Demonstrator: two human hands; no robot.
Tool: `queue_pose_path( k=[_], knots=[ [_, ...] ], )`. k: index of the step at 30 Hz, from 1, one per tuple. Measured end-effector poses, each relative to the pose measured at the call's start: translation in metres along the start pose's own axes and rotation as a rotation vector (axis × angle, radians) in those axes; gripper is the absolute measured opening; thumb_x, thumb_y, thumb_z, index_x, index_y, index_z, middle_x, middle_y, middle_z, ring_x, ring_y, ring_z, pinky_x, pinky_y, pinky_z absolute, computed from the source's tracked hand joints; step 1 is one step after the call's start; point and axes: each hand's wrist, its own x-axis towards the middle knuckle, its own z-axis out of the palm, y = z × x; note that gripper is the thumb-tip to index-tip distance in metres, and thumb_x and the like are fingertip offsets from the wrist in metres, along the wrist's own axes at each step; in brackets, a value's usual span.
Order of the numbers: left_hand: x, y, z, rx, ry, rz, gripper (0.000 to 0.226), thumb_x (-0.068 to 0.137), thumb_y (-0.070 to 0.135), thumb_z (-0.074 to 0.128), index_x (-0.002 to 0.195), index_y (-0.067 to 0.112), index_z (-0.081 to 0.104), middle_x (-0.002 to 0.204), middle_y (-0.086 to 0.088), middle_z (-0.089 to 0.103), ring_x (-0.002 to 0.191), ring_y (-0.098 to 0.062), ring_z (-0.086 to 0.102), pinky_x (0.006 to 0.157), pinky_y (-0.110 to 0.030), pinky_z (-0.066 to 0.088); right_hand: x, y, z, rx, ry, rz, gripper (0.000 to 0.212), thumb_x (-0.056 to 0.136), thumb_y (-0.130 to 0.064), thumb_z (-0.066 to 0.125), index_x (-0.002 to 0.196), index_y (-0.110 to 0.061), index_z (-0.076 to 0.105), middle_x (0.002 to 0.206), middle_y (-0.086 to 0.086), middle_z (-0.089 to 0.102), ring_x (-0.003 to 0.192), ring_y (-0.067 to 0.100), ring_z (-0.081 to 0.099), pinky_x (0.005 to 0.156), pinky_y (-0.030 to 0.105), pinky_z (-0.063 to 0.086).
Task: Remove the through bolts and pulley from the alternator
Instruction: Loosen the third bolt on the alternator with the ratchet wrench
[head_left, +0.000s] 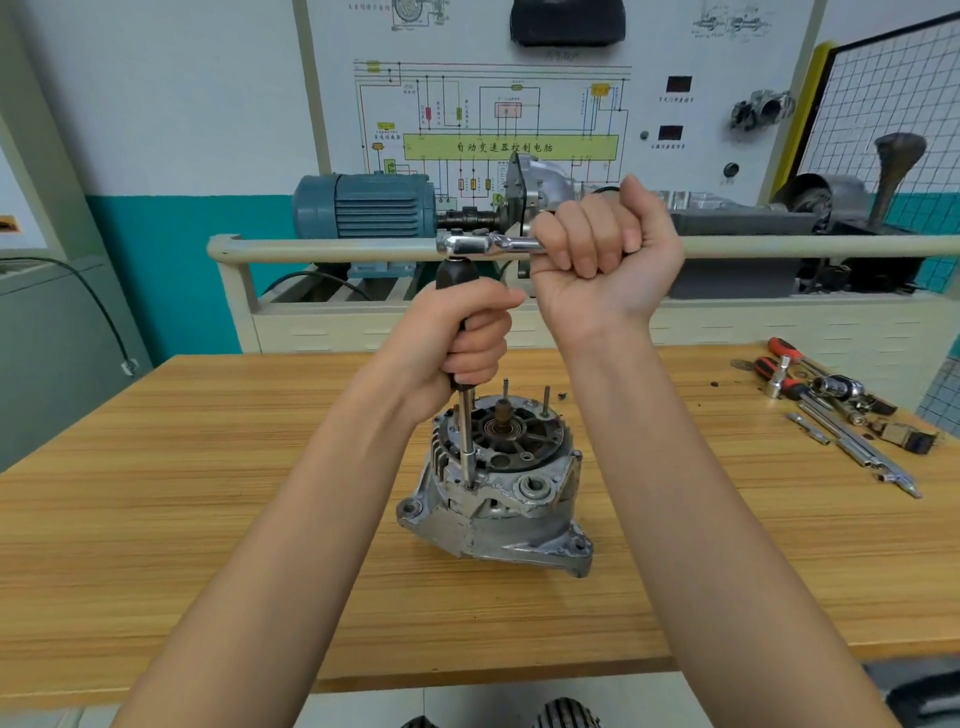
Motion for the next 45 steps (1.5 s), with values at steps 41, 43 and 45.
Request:
queue_pose_path(
  k=[41,43,45],
  knots=[
    [-0.001,-0.006,0.007,0.11,0.285,0.135,0.041,0.085,-0.001,0.057,0.054,0.017,0.036,0.04,0.006,0.03,0.034,-0.01,0.022,0.039,-0.018,0.023,-0.018,0.011,0.009,-0.337,-0.187,-0.217,0.054,0.087,-0.006,0.04,0.035,-0.017,0.035,0.032,-0.005,0.025,0.032,0.009,0.017,0.041,0.023,0.019],
    [-0.001,-0.001,0.001,0.084,0.119,0.093,0.038,0.084,0.006,0.057,0.051,0.017,0.04,0.04,0.005,0.031,0.033,-0.01,0.024,0.039,-0.019,0.024,-0.007,0.001,0.005,-0.16,-0.063,-0.055,0.052,0.085,-0.012,0.04,0.034,-0.017,0.033,0.031,-0.005,0.023,0.031,0.01,0.016,0.039,0.02,0.02],
    [0.0,0.003,-0.002,0.047,-0.045,0.05,0.036,0.081,0.011,0.054,0.048,0.018,0.04,0.038,0.005,0.03,0.03,-0.008,0.023,0.037,-0.017,0.023,0.001,-0.005,-0.001,0.014,0.008,0.057,0.05,0.084,-0.014,0.04,0.034,-0.016,0.031,0.031,-0.003,0.023,0.034,0.01,0.011,0.039,0.02,0.019]
  ],
)
